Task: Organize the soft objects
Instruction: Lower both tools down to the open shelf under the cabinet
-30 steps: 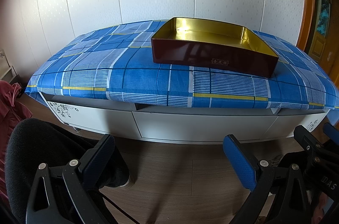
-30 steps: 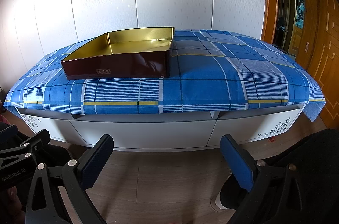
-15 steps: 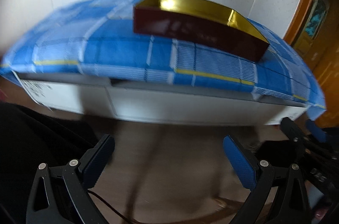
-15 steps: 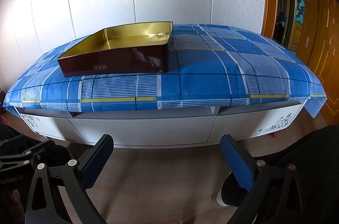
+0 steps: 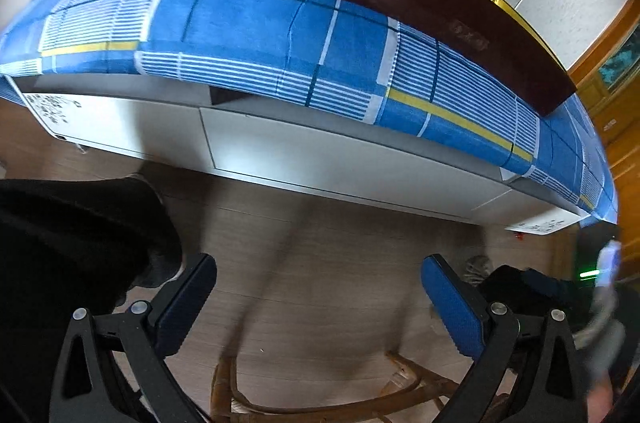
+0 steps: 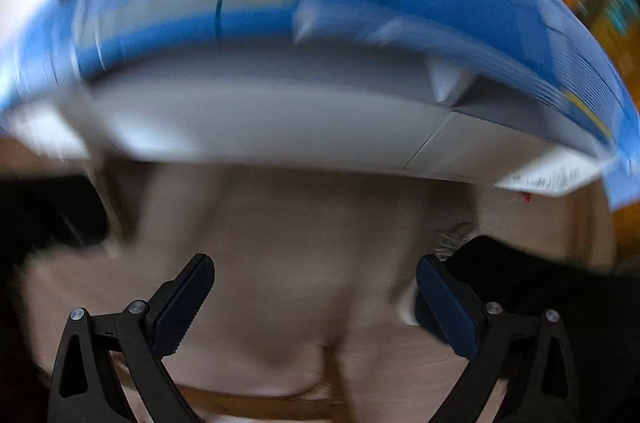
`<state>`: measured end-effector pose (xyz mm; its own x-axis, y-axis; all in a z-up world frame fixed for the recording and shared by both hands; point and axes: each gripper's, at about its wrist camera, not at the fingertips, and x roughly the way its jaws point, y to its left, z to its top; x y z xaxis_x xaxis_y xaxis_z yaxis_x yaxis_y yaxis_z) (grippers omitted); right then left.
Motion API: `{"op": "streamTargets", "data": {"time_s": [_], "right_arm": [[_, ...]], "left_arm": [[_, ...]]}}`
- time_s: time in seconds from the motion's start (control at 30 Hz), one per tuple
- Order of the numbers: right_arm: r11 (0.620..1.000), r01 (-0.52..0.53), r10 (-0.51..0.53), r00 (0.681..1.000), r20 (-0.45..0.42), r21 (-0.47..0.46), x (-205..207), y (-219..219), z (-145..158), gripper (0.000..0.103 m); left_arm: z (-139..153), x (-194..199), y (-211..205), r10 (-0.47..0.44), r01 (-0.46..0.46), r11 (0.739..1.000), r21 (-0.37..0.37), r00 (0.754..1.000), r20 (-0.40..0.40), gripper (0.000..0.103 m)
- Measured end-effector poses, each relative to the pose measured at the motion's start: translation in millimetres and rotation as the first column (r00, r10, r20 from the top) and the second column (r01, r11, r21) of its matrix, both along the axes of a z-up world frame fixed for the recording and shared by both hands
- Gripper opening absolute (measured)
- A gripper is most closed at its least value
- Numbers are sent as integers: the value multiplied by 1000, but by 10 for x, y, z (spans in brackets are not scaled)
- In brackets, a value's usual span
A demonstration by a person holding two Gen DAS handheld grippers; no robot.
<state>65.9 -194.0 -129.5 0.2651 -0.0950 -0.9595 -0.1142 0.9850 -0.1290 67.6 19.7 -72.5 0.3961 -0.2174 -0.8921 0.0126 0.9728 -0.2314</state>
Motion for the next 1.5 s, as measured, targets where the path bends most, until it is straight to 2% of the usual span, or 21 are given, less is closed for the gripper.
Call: {"op": "streamTargets", "data": {"time_s": [0.03, 0.07, 0.1, 0.17, 0.23, 0.3, 0.33, 0.37, 0.43, 0.63, 0.73, 0.93, 0.97, 1.13, 1.17, 1.2, 1.3, 1.37, 1.5], "right_arm": [[993, -101, 98, 994, -52, -62, 58, 93, -144, 103], [982, -160, 152, 985, -81, -100, 83, 132, -222, 103], [953, -245, 228, 967, -112, -180, 109, 188, -345, 103], [900, -334, 308, 942, -131, -282, 125, 226, -468, 103], [807, -422, 400, 905, -144, -413, 164, 241, -599, 103], [730, -479, 464, 871, -161, -488, 172, 234, -681, 103], [692, -503, 490, 854, -175, -518, 177, 217, -699, 103], [635, -532, 524, 829, -194, -561, 185, 198, -770, 103], [592, -551, 553, 809, -201, -587, 171, 143, -815, 103], [585, -554, 576, 798, -177, -592, 375, 36, -896, 101], [539, -542, 599, 785, -159, -645, 438, 49, -978, 100], [510, -593, 610, 760, -225, -623, 554, -16, -1233, 101], [488, -597, 613, 754, -237, -636, 557, -18, -1276, 101], [297, -632, 643, 686, -339, -716, 441, -59, -1524, 103], [283, -633, 646, 681, -345, -721, 428, -59, -1534, 103], [277, -632, 648, 679, -346, -723, 425, -57, -1533, 103], [310, -632, 647, 688, -330, -710, 419, -48, -1478, 103], [318, -633, 646, 690, -327, -706, 421, -62, -1486, 103], [293, -636, 650, 680, -339, -714, 353, -58, -1489, 103]], "left_arm": [[-13, 34, -4, -13, 13, 1000, -7, 1000, -6, 103], [-17, 58, -6, -22, 21, 1000, -7, 1000, -7, 103], [-24, 93, -11, -33, 33, 999, -3, 999, -6, 103], [-42, 133, -34, -67, 66, 998, 14, 998, 7, 103], [-70, 165, -73, -108, 107, 993, 48, 994, 18, 103], [-165, 233, -118, -147, 147, 985, 86, 989, -15, 103], [-220, 267, -133, -157, 161, 984, 79, 987, -44, 103], [-272, 300, -140, -162, 166, 984, 66, 984, -69, 103], [-360, 357, -148, -162, 169, 984, 64, 981, -106, 103], [-523, 365, -63, -119, 122, 992, 13, 983, -138, 103], [-557, 347, -18, -95, 97, 995, 9, 987, -128, 103], [-554, 344, -59, -127, 129, 992, 12, 988, -88, 103], [-552, 340, -80, -139, 141, 990, 12, 987, -85, 103], [-553, 359, -177, -197, 199, 979, 32, 979, -59, 103], [-547, 356, -213, -205, 207, 978, 30, 977, -55, 103], [-540, 355, -217, -213, 214, 977, 20, 976, -49, 103], [-539, 354, -197, -223, 222, 975, -10, 974, -50, 103], [-551, 354, -192, -228, 227, 974, -20, 972, -57, 103], [-615, 376, -240, -253, 251, 967, -33, 964, -83, 103]]}}
